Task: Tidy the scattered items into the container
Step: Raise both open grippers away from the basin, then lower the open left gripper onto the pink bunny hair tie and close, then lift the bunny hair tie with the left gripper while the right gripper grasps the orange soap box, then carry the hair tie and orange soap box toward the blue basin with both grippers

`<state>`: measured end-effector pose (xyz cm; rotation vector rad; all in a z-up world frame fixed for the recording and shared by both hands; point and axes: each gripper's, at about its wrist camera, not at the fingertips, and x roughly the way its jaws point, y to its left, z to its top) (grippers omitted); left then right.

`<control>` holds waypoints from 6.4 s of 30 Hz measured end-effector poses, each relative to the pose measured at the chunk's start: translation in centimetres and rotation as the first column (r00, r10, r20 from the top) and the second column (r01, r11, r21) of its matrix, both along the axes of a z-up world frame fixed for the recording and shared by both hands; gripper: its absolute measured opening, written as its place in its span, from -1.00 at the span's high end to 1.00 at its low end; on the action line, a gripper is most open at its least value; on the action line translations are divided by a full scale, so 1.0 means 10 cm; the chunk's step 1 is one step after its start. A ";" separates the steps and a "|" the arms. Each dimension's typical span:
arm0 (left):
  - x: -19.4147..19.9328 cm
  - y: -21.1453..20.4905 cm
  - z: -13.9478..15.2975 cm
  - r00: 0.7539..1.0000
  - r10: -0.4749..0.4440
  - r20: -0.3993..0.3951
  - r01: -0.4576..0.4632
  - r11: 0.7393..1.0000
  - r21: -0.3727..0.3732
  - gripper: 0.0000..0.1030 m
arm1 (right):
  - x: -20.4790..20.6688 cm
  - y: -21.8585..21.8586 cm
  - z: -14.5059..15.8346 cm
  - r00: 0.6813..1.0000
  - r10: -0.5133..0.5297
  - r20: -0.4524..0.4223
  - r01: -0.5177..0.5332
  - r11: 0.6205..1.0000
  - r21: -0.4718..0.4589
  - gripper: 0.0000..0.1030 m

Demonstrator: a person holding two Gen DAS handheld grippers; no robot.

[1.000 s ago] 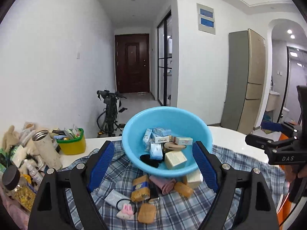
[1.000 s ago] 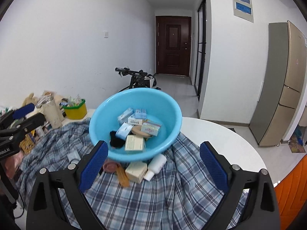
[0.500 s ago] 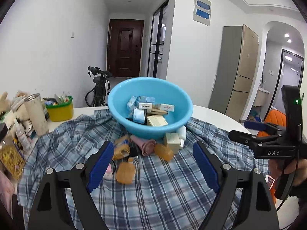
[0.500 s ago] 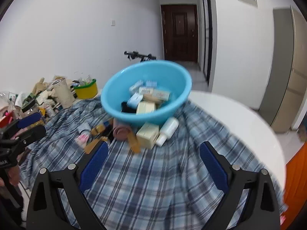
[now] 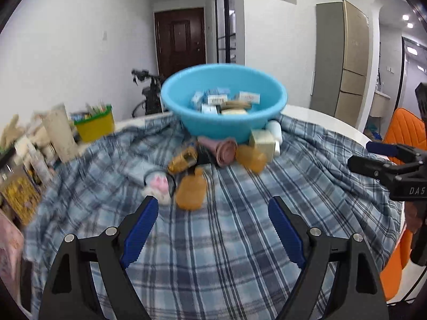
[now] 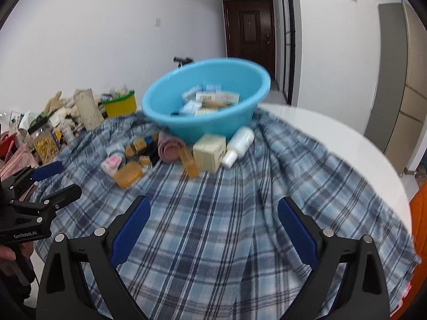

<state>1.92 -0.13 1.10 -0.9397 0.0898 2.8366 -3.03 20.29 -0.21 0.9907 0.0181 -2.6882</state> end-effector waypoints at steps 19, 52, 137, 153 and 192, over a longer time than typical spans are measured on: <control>-0.29 -0.34 -0.28 0.994 -0.028 0.101 0.034 0.998 -0.056 -0.68 | -0.14 -0.07 -0.30 0.998 0.006 0.070 -0.008 0.999 0.041 -0.86; -1.34 -0.69 -0.65 0.965 -0.120 0.232 0.145 0.985 -0.093 0.41 | -0.43 -0.15 -0.55 0.987 -0.011 0.160 0.003 0.999 0.047 -0.86; -0.46 -0.70 -0.45 0.963 -0.124 0.241 0.128 0.992 0.002 0.35 | -0.98 -1.64 -0.53 0.768 0.625 0.141 -0.637 0.768 0.069 -0.85; -0.56 -0.83 -0.57 0.959 -0.089 0.270 0.088 0.996 0.014 0.34 | -1.26 -2.08 -0.88 0.684 0.698 0.214 -0.725 0.681 0.097 -0.75; -0.51 -0.06 -0.42 0.944 -0.220 0.244 0.221 0.975 0.024 0.34 | -0.66 -0.63 -0.40 0.910 0.389 0.144 -0.404 0.910 0.093 -0.22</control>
